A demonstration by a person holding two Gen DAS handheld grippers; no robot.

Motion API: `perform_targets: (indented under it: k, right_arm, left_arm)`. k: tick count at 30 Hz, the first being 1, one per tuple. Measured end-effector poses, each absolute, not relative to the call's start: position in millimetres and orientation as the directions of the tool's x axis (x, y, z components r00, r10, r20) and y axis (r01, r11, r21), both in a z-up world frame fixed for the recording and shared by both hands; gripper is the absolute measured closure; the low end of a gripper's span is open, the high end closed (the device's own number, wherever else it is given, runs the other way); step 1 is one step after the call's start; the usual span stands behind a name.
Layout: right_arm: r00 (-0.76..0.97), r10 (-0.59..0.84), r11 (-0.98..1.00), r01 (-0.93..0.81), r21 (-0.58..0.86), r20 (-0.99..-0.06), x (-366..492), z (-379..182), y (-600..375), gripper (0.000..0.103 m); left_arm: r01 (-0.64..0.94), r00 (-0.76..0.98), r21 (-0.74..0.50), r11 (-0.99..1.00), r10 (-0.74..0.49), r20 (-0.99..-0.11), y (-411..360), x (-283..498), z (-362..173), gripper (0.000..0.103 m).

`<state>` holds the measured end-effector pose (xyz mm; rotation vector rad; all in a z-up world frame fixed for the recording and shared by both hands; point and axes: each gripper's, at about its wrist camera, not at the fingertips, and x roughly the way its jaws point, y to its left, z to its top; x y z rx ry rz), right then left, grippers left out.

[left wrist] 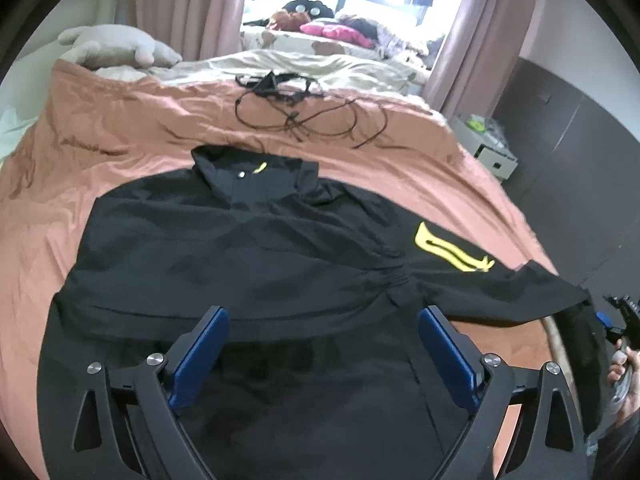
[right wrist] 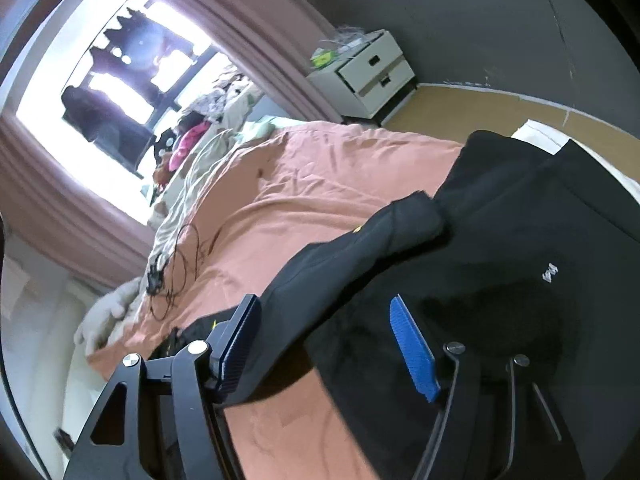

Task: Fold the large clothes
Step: 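Grasp the other shirt sleeve with the right gripper and lift it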

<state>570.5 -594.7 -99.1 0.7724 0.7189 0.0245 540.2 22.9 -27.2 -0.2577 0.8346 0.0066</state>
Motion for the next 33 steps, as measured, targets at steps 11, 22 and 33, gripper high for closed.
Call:
perform_targets:
  k: [11, 22, 33]
  right_arm:
    - [0.720, 0.241, 0.713, 0.324, 0.622, -0.651, 616.4, -124.5, -619.8, 0.083]
    - [0.816, 0.232, 0.856, 0.087, 0.510, -0.529, 593.9, -7.4, -549.0, 0.092]
    - [0.836, 0.351, 0.882, -0.143, 0.449, -0.423, 576.4, 88.6, -428.3, 0.093]
  left_arm:
    - [-0.149, 0.622, -0.201, 0.968, -0.066, -0.780, 36.5, 549.8, -60.6, 0.011]
    - [-0.206, 0.660, -0.247, 0.947, -0.052, -0.749, 85.2, 516.9, -45.5, 0.011]
    - [-0.267, 0.668, -0.242, 0.933, -0.002, -0.744, 142.6, 473.7, -34.8, 0.011]
